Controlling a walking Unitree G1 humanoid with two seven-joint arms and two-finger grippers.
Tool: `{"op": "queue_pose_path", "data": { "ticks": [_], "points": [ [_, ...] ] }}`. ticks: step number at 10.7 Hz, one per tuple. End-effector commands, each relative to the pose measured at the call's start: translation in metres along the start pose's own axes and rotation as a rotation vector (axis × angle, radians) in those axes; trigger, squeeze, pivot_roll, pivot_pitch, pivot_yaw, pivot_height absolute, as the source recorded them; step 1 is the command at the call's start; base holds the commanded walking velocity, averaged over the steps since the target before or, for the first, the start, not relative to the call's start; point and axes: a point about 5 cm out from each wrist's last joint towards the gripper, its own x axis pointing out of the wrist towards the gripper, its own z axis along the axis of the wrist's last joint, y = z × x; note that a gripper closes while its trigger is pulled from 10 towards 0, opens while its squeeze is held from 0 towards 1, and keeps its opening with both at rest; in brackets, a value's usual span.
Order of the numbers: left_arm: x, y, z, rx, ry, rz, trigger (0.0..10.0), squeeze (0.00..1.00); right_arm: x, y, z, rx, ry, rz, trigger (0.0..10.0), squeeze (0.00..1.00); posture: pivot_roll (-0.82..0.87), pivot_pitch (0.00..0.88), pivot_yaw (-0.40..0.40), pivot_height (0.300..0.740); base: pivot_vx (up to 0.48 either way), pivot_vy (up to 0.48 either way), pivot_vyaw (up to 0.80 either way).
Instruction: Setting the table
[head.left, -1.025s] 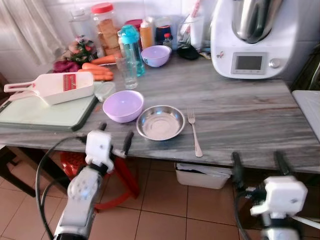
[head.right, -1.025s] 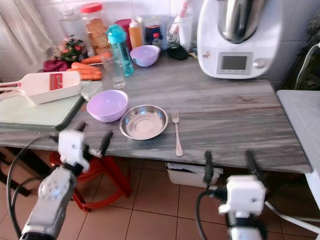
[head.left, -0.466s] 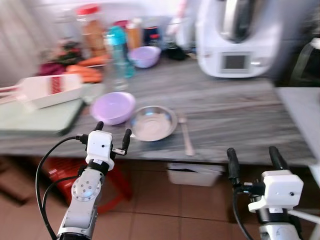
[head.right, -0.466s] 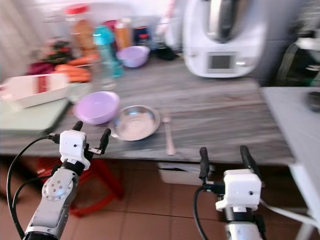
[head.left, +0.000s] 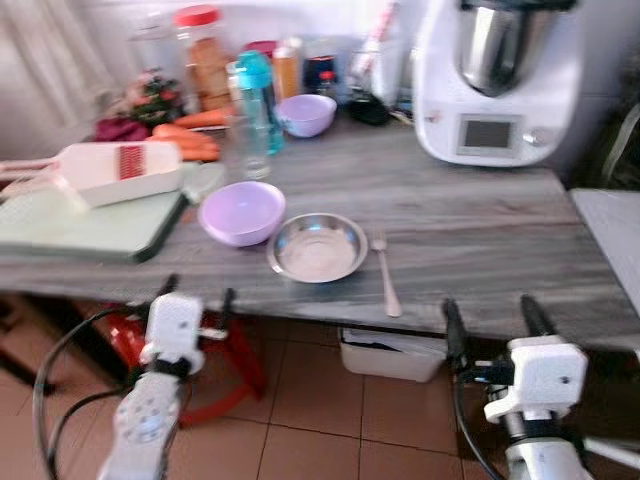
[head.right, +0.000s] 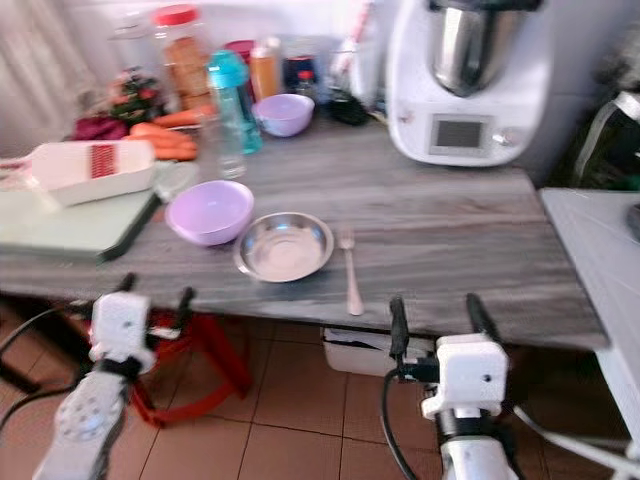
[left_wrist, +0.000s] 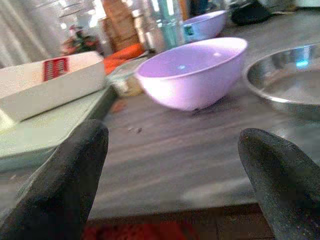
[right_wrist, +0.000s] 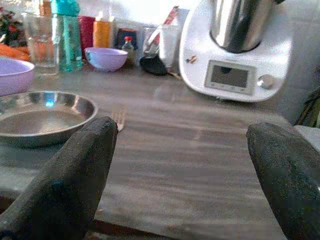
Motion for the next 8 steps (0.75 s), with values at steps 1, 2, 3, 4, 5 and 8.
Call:
{"op": "queue_pose_path", "data": {
  "ticks": [1,2,3,4,5,8],
  "points": [
    [-0.0018,0.0022,0.0028,0.009,-0.008,0.006,10.0,0.00,0.0022,0.0044,0.0006,0.015,-0.005,0.020,10.0,0.00,0.00,0.000,0.043,0.740,0.000,0.000,0.00],
    [-0.0041,0.0014,0.0060,0.009,-0.016,0.005,10.0,0.00,0.0031,0.0064,0.0005,0.018,-0.005,0.034,10.0,0.00,0.01,0.000,0.038,0.740,0.000,0.000,0.00],
    [-0.0062,0.0011,0.0105,0.024,-0.036,0.006,10.0,0.00,0.0036,0.0079,-0.0001,0.021,-0.004,0.047,10.0,0.00,0.02,0.000,0.031,0.740,0.000,0.000,0.00],
    [-0.0077,0.0030,0.0113,0.030,-0.039,0.024,10.0,0.00,0.0044,0.0088,-0.0014,0.024,-0.005,0.056,10.0,0.00,0.03,0.000,0.026,0.740,0.000,0.000,0.00],
    [-0.0096,0.0041,0.0099,0.032,-0.029,0.033,10.0,0.00,0.0049,0.0094,-0.0027,0.028,-0.003,0.059,10.0,0.00,0.04,0.000,0.025,0.740,0.000,0.000,0.00],
    [-0.0067,0.0003,0.0100,0.031,-0.017,0.040,10.0,0.00,0.0076,0.0090,-0.0022,0.032,-0.008,0.064,10.0,0.00,0.04,0.000,0.020,0.740,0.000,0.000,0.00]
  ]
}}
